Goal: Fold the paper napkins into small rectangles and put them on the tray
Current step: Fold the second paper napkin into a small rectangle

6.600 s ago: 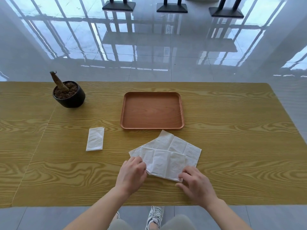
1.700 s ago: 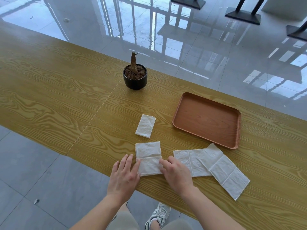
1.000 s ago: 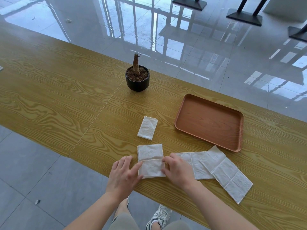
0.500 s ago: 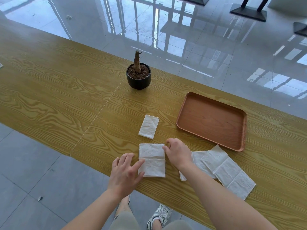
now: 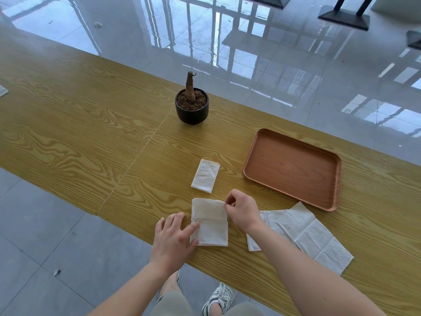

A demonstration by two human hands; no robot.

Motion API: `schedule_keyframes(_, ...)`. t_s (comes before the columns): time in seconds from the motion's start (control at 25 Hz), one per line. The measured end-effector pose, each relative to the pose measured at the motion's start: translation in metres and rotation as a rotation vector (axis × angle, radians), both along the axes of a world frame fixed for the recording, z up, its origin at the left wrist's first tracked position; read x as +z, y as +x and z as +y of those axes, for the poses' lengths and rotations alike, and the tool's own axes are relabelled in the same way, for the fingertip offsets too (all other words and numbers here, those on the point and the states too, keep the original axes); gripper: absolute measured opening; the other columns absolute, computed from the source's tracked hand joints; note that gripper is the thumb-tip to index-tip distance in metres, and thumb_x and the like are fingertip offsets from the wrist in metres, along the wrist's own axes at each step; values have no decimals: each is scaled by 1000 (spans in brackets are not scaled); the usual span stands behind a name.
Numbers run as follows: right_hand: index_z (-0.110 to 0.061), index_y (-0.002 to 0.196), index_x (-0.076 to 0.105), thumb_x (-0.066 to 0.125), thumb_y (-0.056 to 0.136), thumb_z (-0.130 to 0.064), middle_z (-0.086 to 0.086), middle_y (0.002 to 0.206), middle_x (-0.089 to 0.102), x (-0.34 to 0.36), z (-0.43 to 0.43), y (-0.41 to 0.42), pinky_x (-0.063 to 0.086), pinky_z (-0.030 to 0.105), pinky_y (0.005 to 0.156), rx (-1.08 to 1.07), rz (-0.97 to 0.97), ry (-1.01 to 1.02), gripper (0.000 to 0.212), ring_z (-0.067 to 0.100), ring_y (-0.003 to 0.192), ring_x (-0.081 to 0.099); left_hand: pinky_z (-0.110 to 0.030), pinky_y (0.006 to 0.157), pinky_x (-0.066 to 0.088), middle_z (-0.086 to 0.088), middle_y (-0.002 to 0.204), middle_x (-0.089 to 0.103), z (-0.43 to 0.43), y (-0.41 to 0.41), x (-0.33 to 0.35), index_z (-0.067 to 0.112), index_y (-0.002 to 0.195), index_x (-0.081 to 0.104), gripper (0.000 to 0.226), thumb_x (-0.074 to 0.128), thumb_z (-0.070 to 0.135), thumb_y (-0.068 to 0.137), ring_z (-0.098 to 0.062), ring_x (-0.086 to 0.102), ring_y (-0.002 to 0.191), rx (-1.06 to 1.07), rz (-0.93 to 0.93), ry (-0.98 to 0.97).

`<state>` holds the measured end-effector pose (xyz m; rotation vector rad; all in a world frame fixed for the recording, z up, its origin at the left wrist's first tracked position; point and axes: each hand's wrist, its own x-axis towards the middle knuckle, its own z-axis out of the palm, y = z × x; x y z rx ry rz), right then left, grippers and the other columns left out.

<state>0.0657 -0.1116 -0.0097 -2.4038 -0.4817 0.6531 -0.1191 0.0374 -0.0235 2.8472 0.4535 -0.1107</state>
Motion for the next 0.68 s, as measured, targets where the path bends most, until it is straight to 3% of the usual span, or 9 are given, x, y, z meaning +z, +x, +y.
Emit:
schedule_keyframes(0.12,-23,93,66,71,82,-11,-11,75,67,2,-6,-3,50,18,66,-54,45,108,17,4,70,62,-44,92,45,5,111,63,0,16,7,31,122,61,47,73,46,79,-21,59,108,197,-81,-187)
schedule_keyframes(0.2,-26,99,69,73,81,-11,-13,73,66,3,-8,-3,43,8,62,-50,58,131,24,-1,66,59,-43,94,45,4,117,61,4,36,12,23,138,49,68,75,46,79,-20,56,111,375,-94,-371)
schedule_keyframes(0.28,-26,97,72,74,81,-10,-13,74,67,5,-9,-4,43,5,62,-38,58,132,23,-4,65,59,-45,99,45,4,122,59,10,55,17,19,150,36,88,79,45,77,-20,50,118,453,-47,-494)
schedule_keyframes(0.36,-26,92,74,74,82,-12,-14,76,69,6,-11,-5,44,7,62,-31,61,130,17,-3,68,60,-46,100,45,5,118,61,13,68,20,21,151,34,91,82,41,75,-21,49,118,420,11,-543)
schedule_keyframes(0.44,-27,86,74,75,83,-16,-16,77,69,9,-12,-6,43,8,62,-25,65,121,12,-1,70,61,-45,96,49,7,106,65,15,72,21,23,145,46,77,81,35,77,-20,55,110,416,6,-559)
schedule_keyframes(0.56,-27,83,74,74,85,-20,-16,77,69,11,-12,-8,46,11,64,-8,65,112,8,1,72,62,-44,89,52,8,90,68,14,69,21,22,119,70,38,76,29,83,-18,59,95,399,-112,-500)
schedule_keyframes(0.68,-24,82,74,75,84,-17,-10,83,68,11,-15,-10,53,26,71,26,28,121,8,6,73,60,-42,78,52,10,82,68,11,60,21,25,90,77,7,76,29,84,-17,58,87,327,-183,-452)
